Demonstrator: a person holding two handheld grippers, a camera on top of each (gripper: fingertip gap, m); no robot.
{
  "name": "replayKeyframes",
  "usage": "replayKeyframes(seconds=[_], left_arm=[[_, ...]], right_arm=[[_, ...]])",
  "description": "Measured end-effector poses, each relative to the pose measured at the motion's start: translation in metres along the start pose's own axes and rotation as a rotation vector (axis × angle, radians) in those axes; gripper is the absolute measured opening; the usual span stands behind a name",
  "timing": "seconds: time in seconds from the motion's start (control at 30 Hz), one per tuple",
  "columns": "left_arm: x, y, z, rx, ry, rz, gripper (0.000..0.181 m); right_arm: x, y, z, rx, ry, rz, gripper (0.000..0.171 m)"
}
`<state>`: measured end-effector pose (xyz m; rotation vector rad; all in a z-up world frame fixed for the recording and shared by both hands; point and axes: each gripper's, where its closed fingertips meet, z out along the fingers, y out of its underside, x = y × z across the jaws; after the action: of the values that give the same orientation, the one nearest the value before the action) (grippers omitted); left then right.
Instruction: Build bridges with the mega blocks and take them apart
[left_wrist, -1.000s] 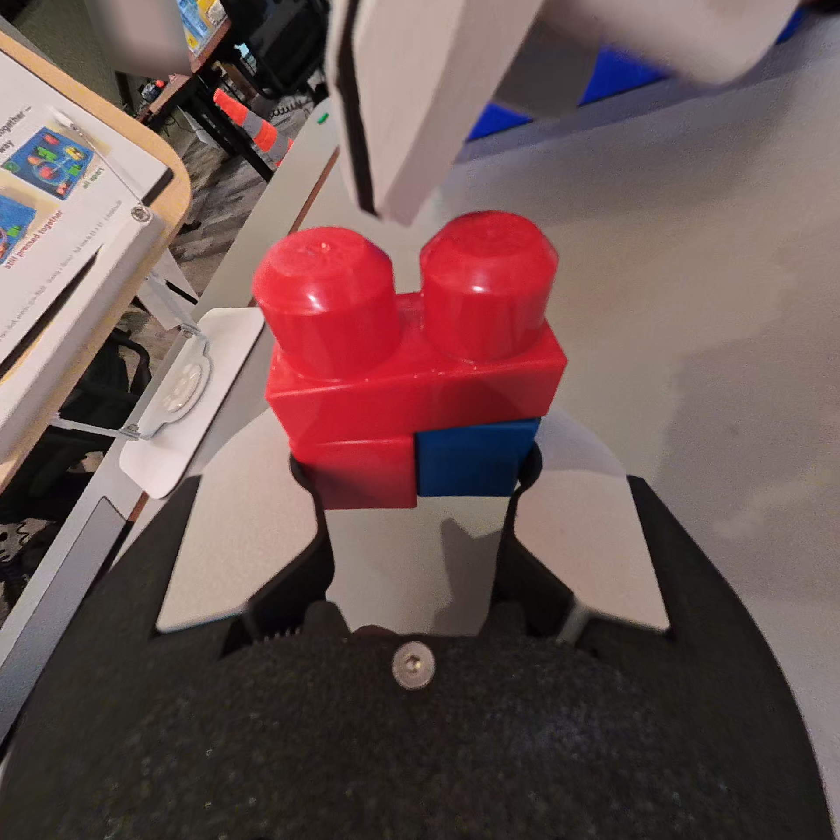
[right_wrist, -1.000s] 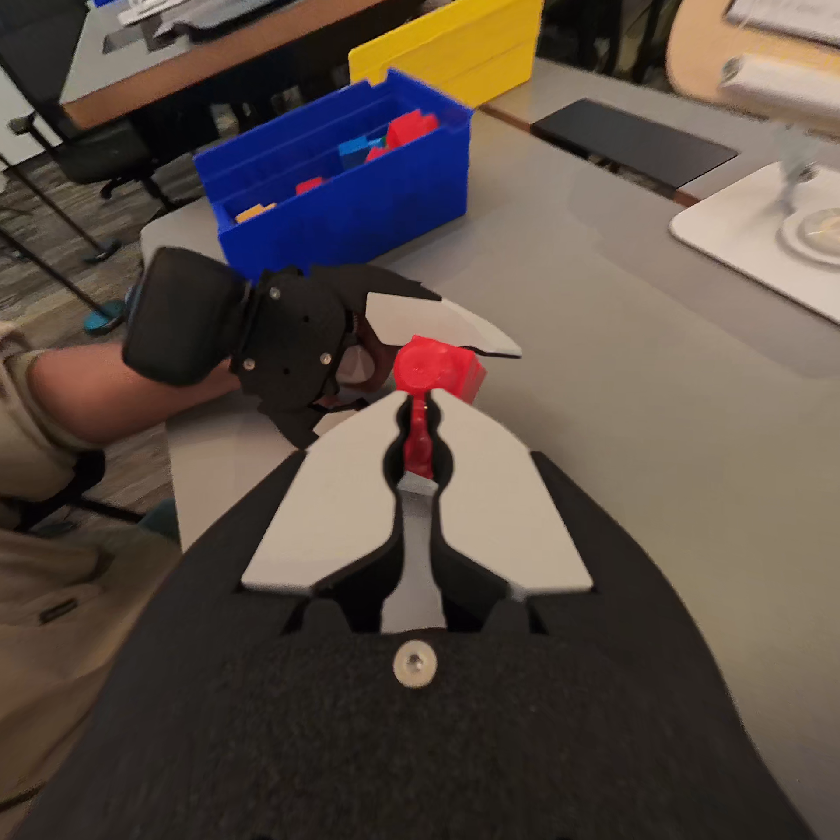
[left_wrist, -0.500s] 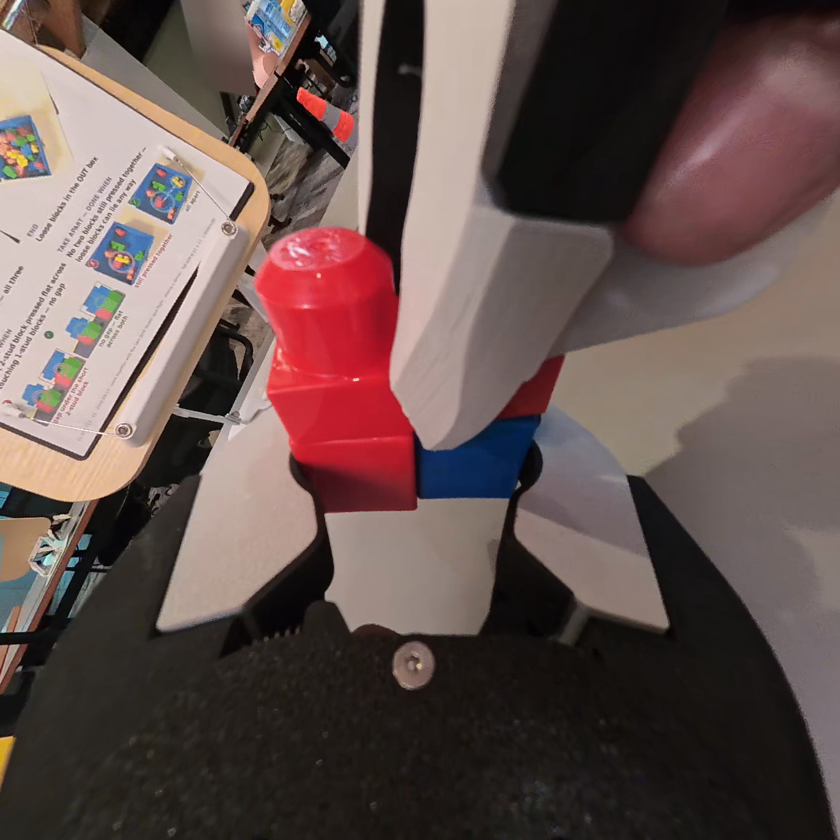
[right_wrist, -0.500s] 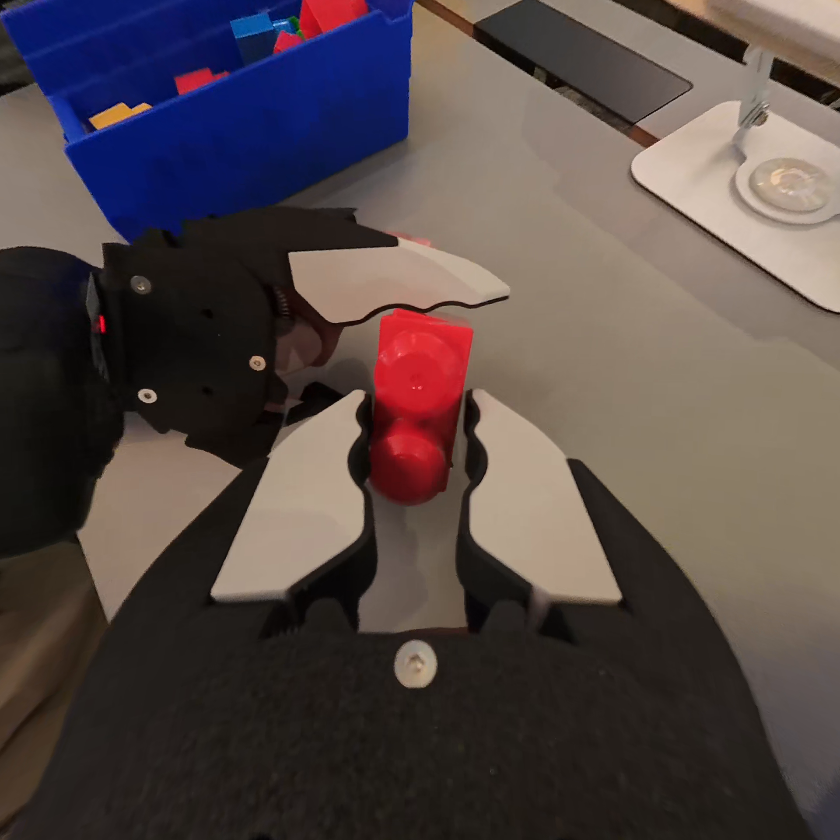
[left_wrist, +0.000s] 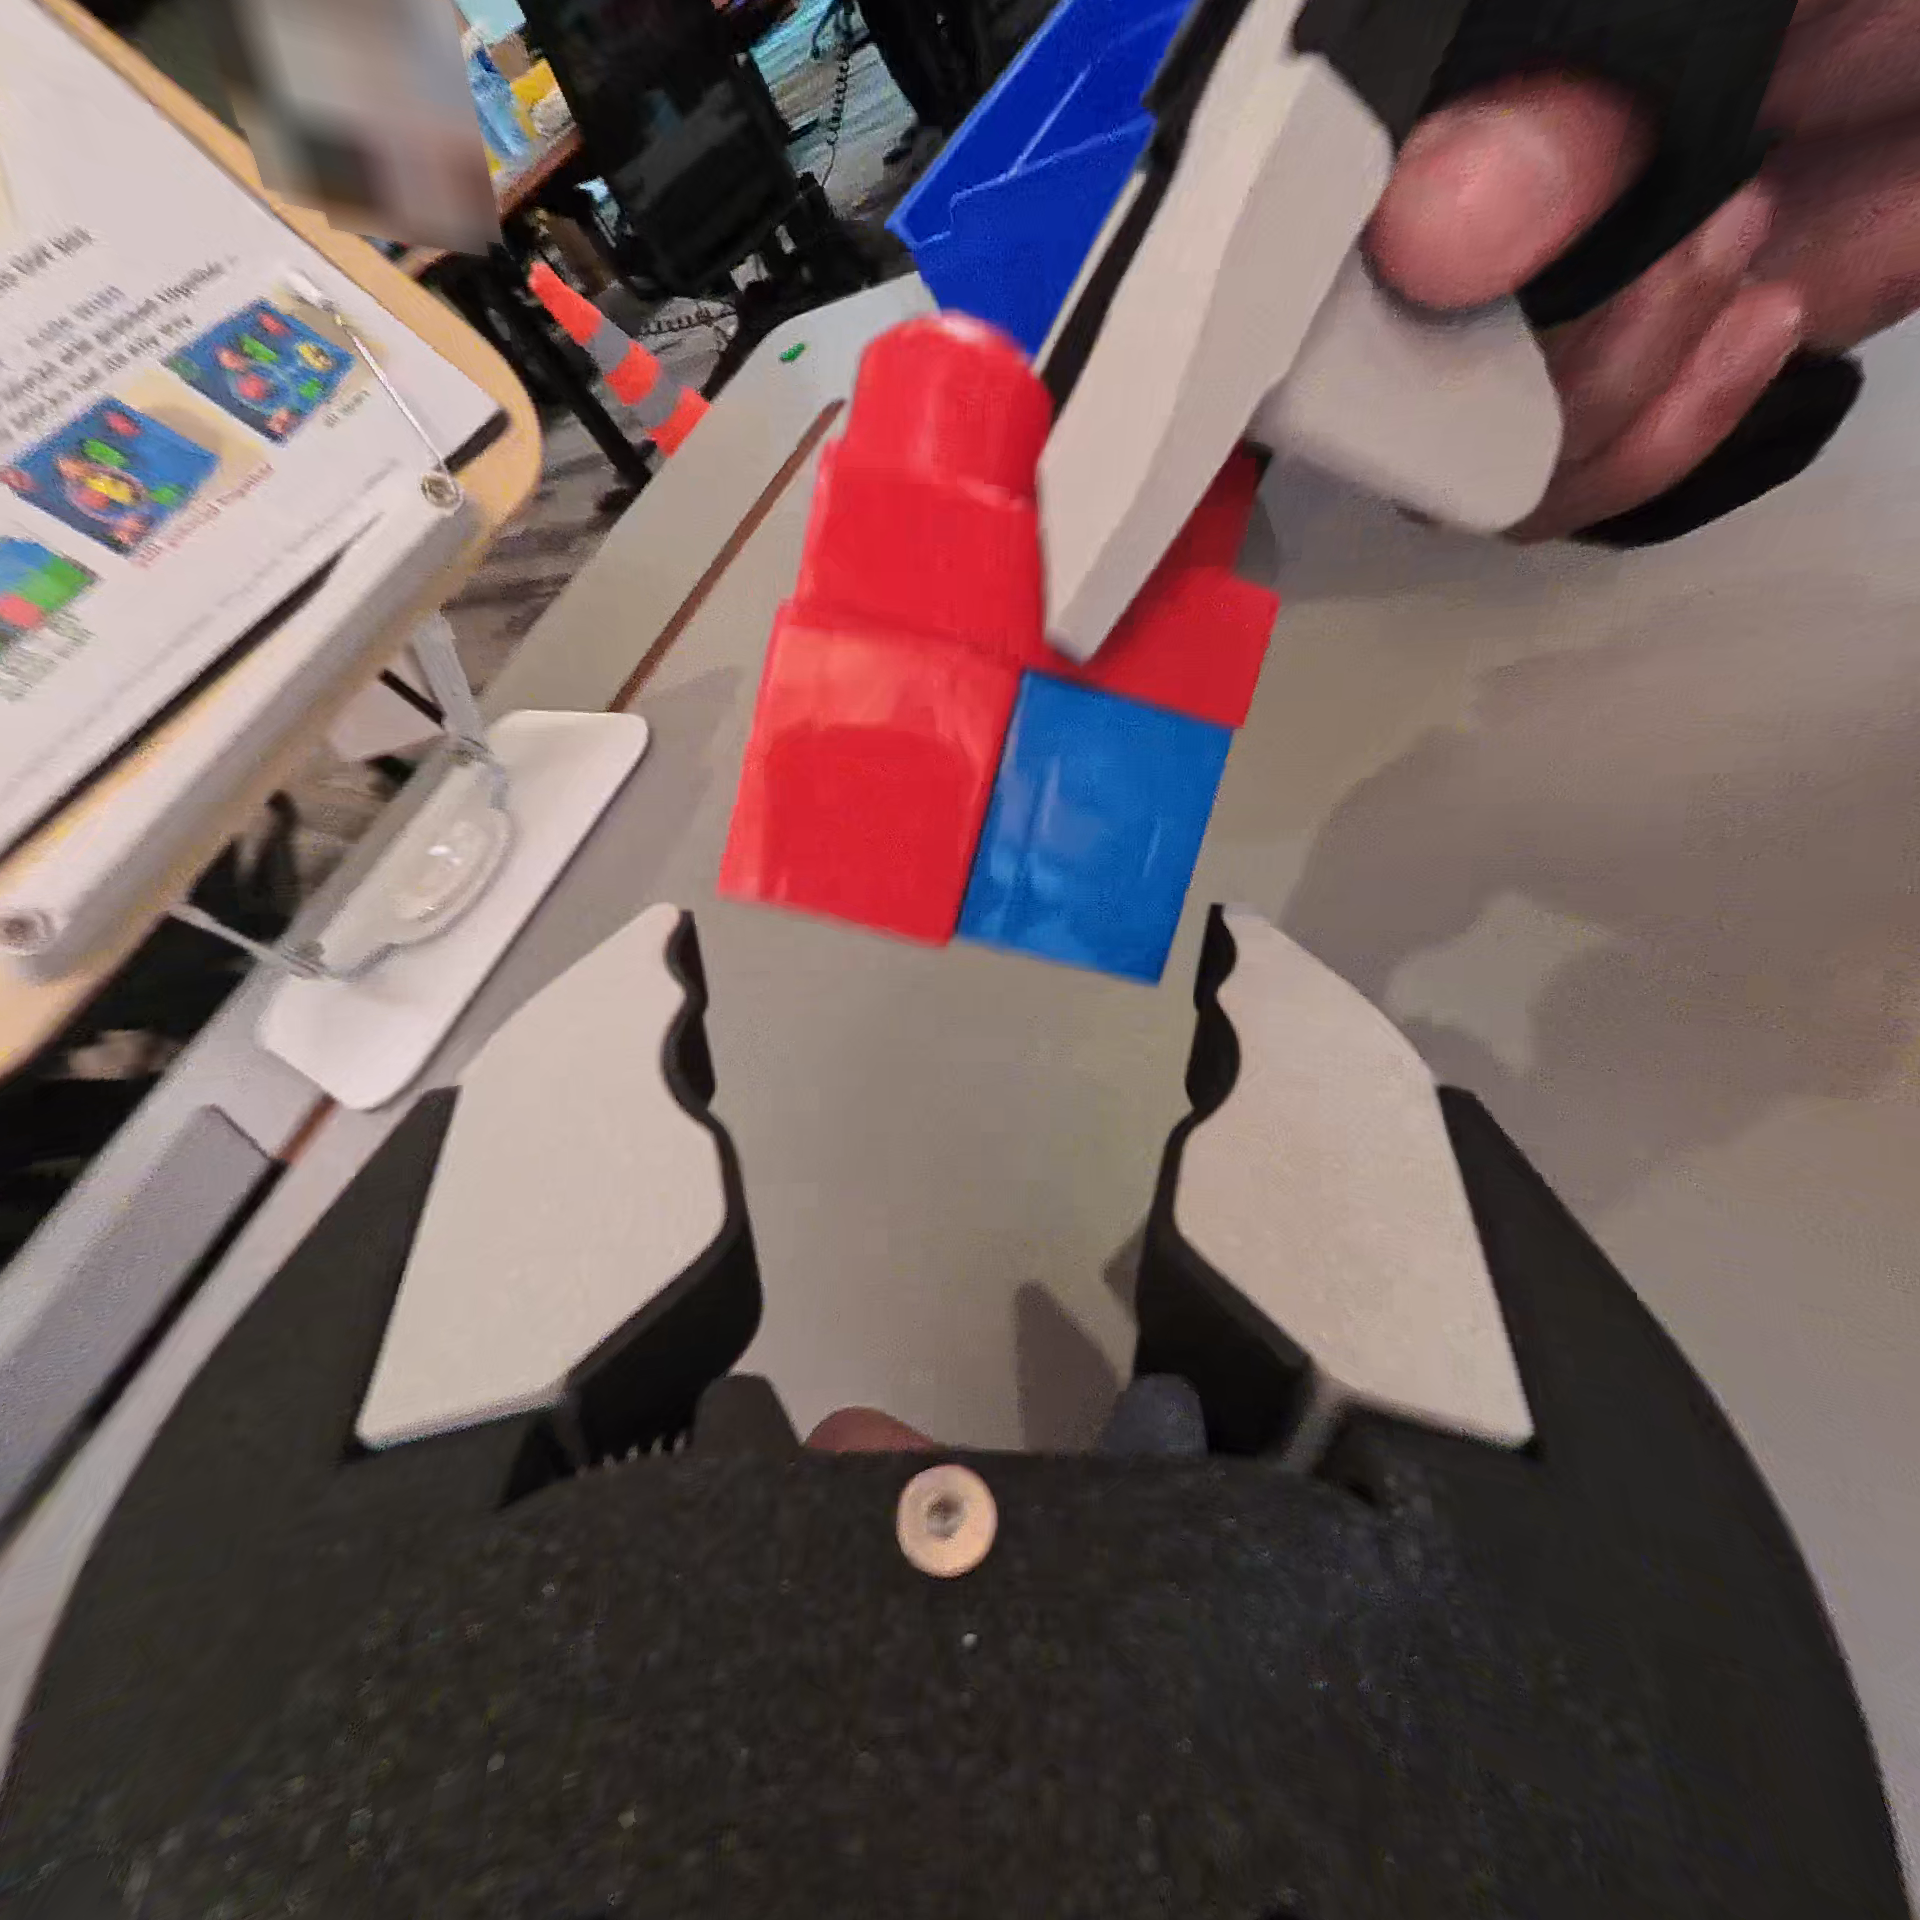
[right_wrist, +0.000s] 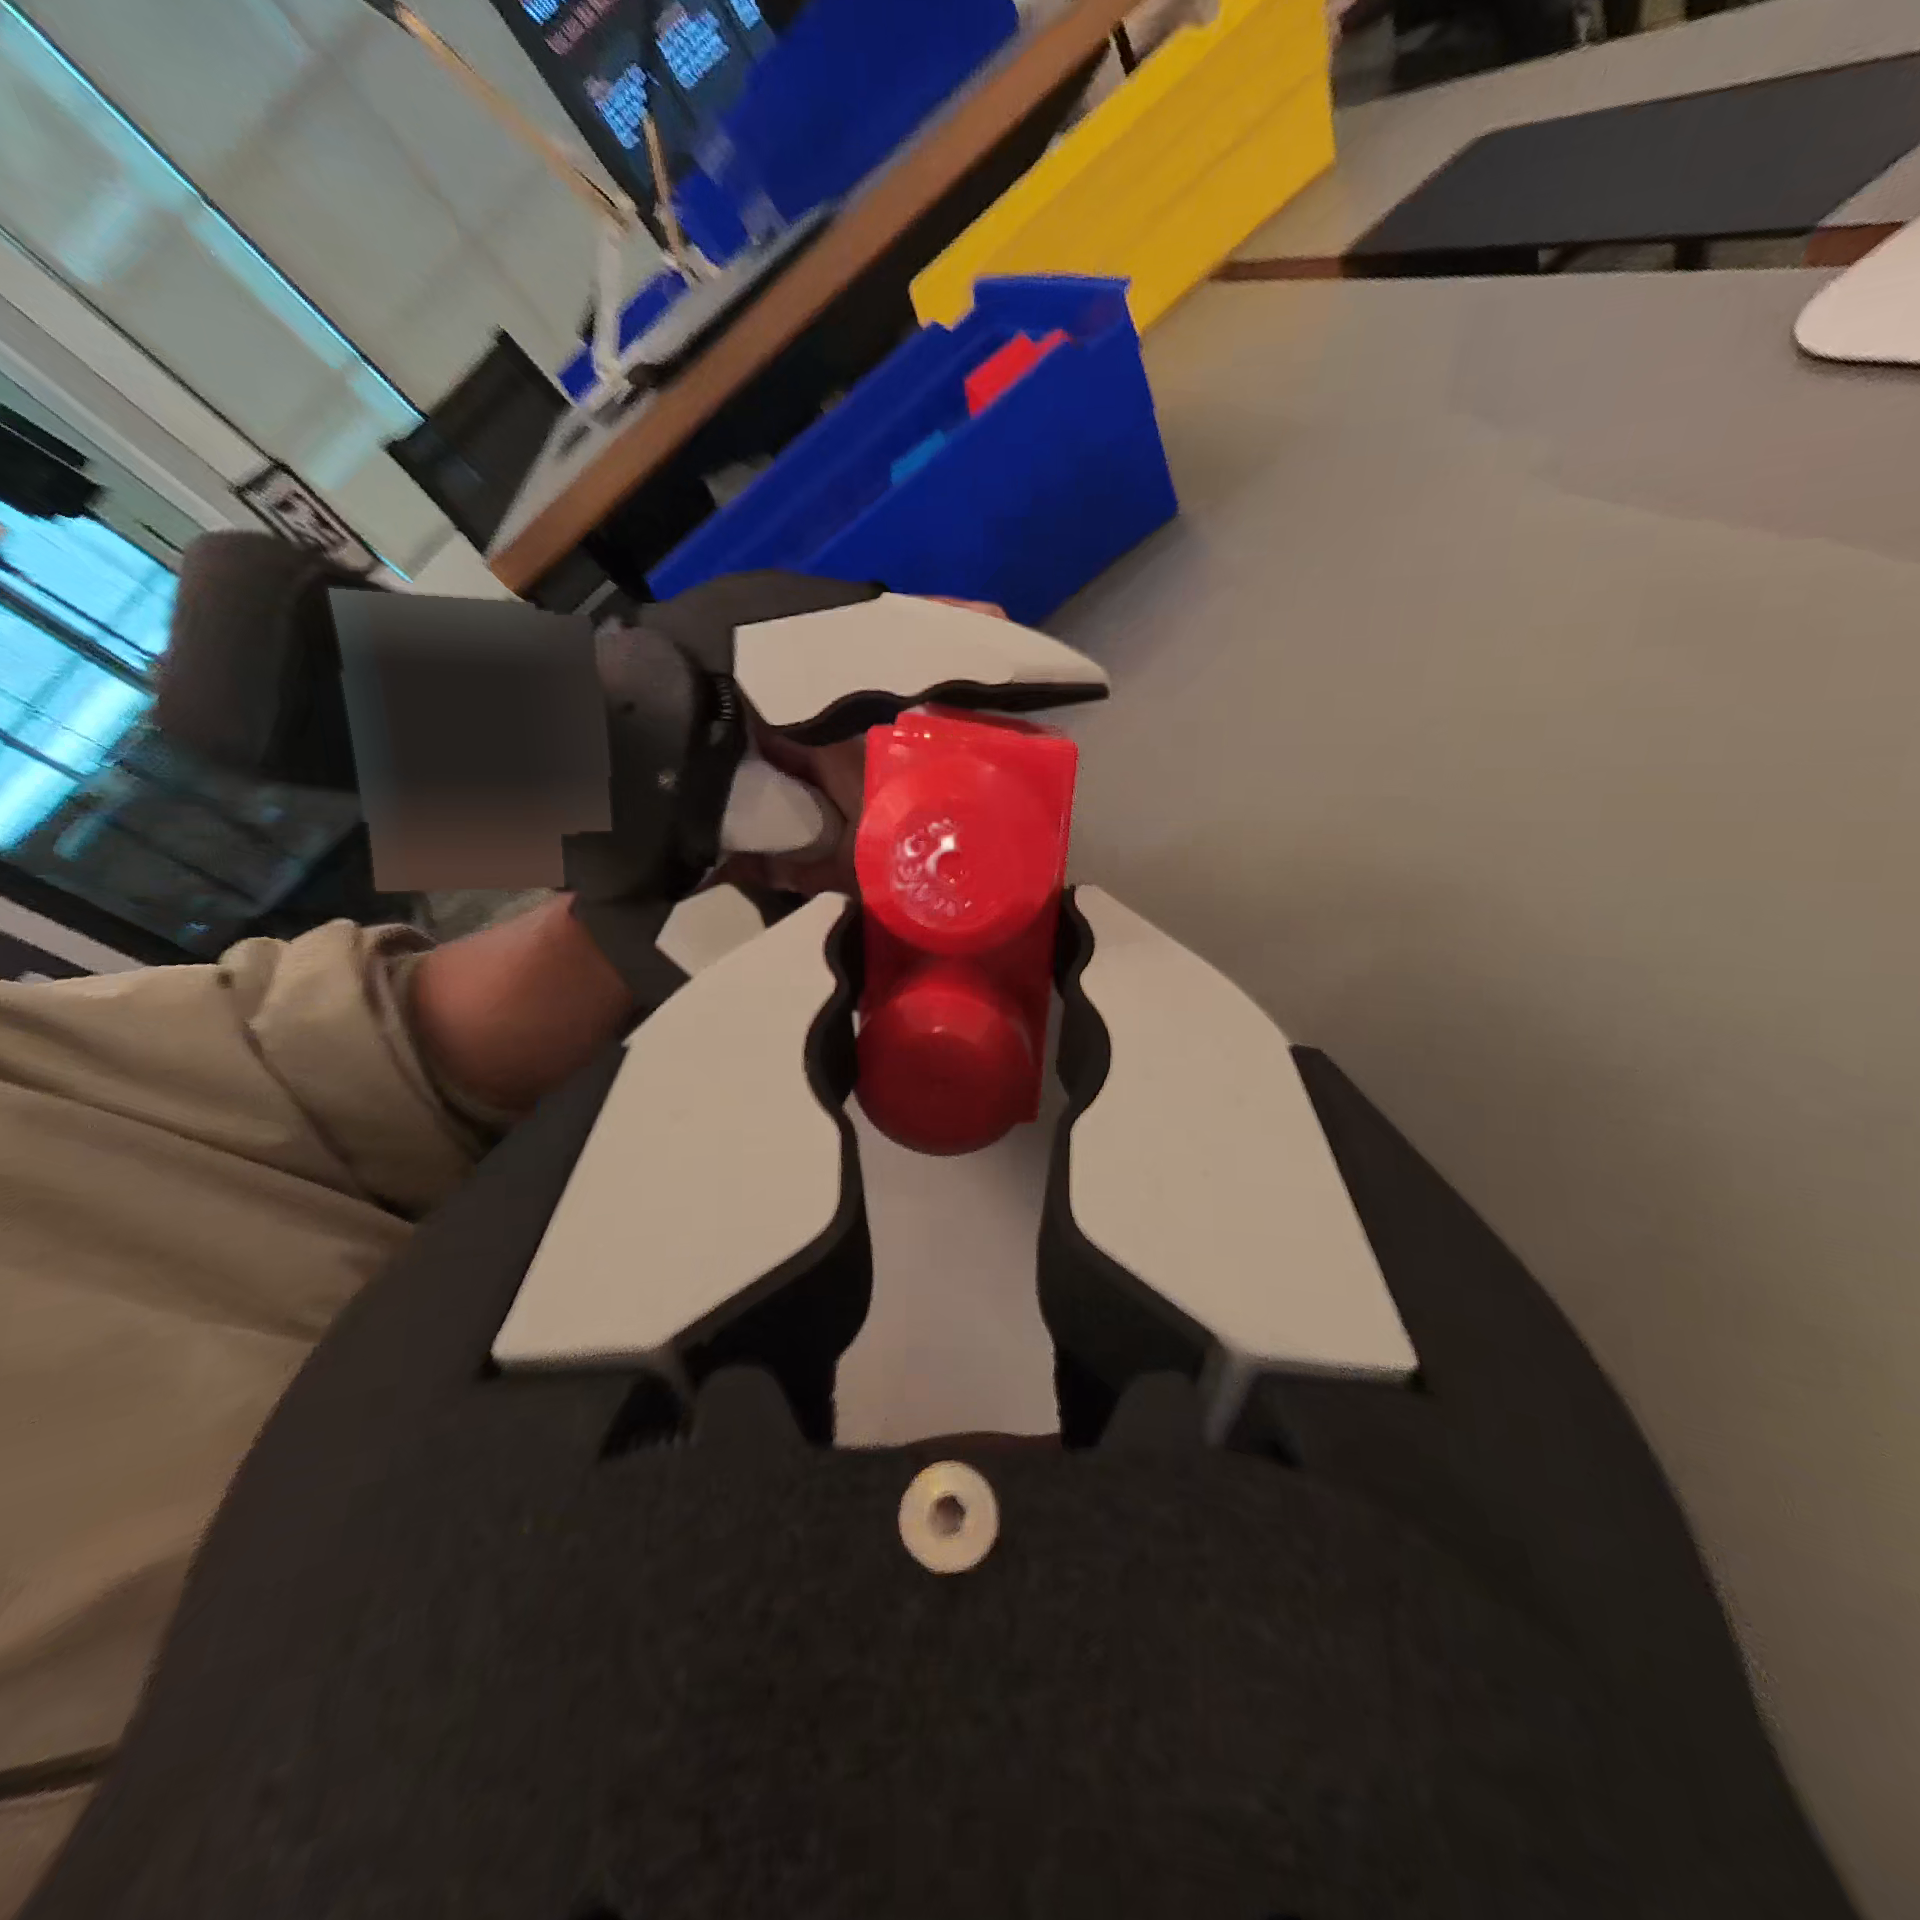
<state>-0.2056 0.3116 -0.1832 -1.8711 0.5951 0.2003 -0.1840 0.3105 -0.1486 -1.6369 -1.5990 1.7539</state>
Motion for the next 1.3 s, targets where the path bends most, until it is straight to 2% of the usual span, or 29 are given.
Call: replayKeyframes(seconds=[0.13,0.23,0.3,0.33,0.67,0.93,1.07,1.3], left_arm=[[-0.002,-0.005,-0.018,0.079,0.131,-0.182,0.073],[-0.001,-0.018,-0.037,0.173,0.242,-0.272,0.037],[-0.003,-0.031,-0.049,0.26,0.262,-0.3,0.003],[-0.002,-0.039,-0.056,0.313,0.283,-0.308,0.0],[0.007,-0.066,-0.073,0.456,0.347,-0.253,0.0],[0.013,-0.055,-0.062,0.395,0.351,-0.21,0.0],[0.006,-0.044,-0.057,0.379,0.318,-0.224,0.0],[0.004,-0.039,-0.055,0.399,0.329,-0.271,0.0]], right_arm=[[-0.01,-0.009,-0.011,0.032,-0.077,-0.077,0.035],[-0.02,-0.011,-0.015,0.04,-0.119,-0.146,0.035],[-0.025,-0.012,-0.015,0.051,-0.148,-0.155,0.035],[-0.029,-0.013,-0.015,0.064,-0.172,-0.155,0.035],[-0.056,-0.019,-0.021,0.151,-0.425,-0.037,0.035],[-0.055,0.0,-0.007,0.037,-0.376,-0.097,0.035],[-0.05,-0.005,0.0,0.064,-0.298,-0.118,0.035],[-0.043,0.001,0.004,0.059,-0.34,-0.038,0.035]])
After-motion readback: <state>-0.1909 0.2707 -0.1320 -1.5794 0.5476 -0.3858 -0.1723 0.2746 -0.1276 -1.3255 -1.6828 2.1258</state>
